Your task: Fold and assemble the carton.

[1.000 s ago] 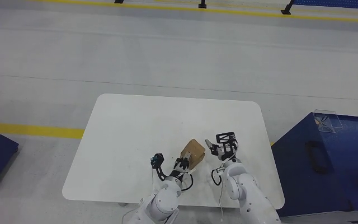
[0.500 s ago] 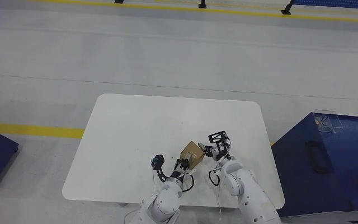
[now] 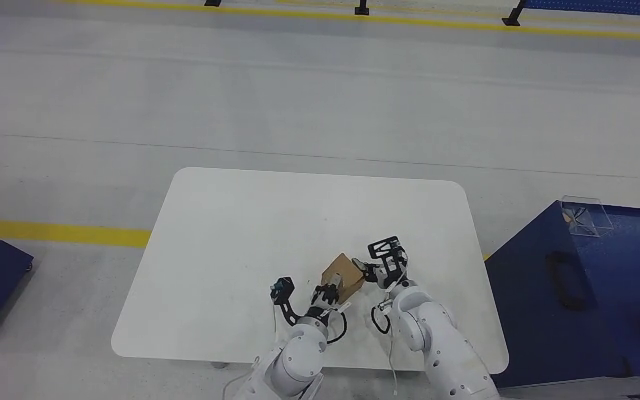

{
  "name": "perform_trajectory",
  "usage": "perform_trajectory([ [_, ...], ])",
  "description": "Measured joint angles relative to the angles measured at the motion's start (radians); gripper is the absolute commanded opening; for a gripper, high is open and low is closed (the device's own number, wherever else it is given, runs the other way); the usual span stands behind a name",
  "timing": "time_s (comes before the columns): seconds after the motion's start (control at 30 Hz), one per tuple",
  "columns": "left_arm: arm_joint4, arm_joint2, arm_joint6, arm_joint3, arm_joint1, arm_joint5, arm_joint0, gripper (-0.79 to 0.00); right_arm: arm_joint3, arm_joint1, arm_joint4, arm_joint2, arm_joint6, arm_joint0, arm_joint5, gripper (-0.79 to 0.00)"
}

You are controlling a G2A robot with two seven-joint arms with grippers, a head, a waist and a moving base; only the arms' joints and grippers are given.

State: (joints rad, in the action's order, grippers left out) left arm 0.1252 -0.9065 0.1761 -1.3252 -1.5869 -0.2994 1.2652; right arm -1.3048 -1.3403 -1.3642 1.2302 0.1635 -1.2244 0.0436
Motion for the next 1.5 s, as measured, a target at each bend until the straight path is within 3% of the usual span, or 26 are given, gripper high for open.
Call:
perform_trajectory([
  [1.0, 0.031, -0.024, -0.005, -0.009, -0.014, 0.017, 0.018, -0.400, 0.000, -0.002, 0.008, 0.007, -0.010, -0.004, -0.001, 0.000],
  [1.5, 0.034, -0.027, -0.015, 0.028, -0.026, -0.018, 0.000, -0.409, 0.021, -0.006, -0.001, -0.005, -0.001, 0.010, -0.021, 0.000],
])
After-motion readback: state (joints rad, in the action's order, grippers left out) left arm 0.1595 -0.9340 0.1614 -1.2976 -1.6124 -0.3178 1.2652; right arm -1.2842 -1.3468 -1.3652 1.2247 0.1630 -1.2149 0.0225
